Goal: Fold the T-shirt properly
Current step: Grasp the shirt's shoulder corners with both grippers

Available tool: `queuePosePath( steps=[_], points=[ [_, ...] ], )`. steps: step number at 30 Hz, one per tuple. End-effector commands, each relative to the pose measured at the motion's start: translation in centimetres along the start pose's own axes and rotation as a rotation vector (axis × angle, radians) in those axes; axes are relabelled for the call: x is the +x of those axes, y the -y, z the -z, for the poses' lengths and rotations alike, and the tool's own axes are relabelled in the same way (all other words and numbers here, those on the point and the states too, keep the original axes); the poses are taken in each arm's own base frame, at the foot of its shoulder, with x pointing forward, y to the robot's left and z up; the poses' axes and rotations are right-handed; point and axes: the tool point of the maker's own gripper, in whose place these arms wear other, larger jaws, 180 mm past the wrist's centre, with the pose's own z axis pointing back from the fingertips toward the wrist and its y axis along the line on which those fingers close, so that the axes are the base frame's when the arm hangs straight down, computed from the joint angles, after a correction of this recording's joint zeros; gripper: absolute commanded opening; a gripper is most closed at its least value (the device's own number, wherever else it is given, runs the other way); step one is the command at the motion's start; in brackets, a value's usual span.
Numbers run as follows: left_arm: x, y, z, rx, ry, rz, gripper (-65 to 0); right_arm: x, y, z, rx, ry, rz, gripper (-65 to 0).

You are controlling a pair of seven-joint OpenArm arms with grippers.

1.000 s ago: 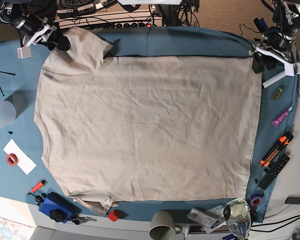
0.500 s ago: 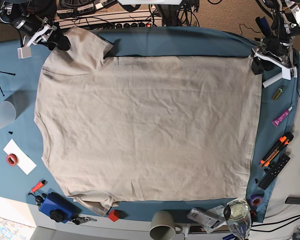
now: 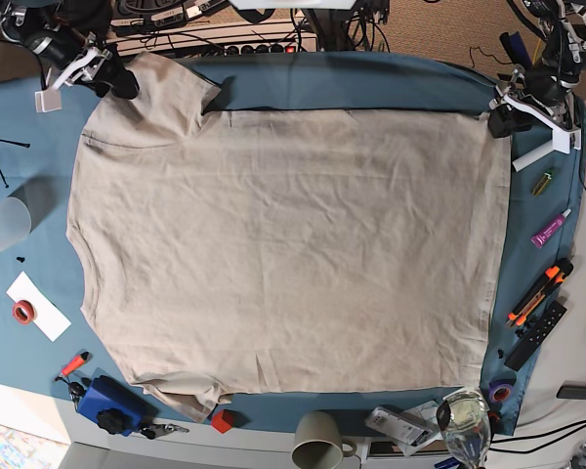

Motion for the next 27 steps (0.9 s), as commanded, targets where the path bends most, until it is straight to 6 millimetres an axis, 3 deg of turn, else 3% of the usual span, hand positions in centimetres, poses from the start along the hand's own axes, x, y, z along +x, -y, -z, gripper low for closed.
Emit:
queuePosePath(
  steps=[1,8,13,18,22,27],
  points=[
    [-1.2,0.9,0.0,-0.042,-0.037,-0.037,-36.1,-4.5,1.4,-0.4,-0.082,-0.187,0.029,-30.3],
    [-0.3,3.0,-0.2,-0.159,0.011,-0.024,-36.1,-5.4,0.1,1.0,-0.046,-0.126,0.091,-30.3],
    [0.2,3.1,-0.2,-0.162,0.046,-0.023,-36.1,-5.4,0.0,1.1,-0.046,-0.119,0.093,-30.8],
    [1.0,3.1,-0.2,-0.163,0.089,-0.029,-38.1,-5.9,0.5,1.0,-0.075,-0.149,0.080,-44.7],
    [0.9,3.2,-0.2,-0.163,0.089,-0.031,-51.0,-5.9,0.5,1.0,-0.074,-0.147,0.080,-52.1],
    [0.9,3.2,-0.2,-0.164,0.089,-0.031,-61.0,-5.8,0.5,1.0,-0.074,-0.144,0.080,-63.9]
  ],
)
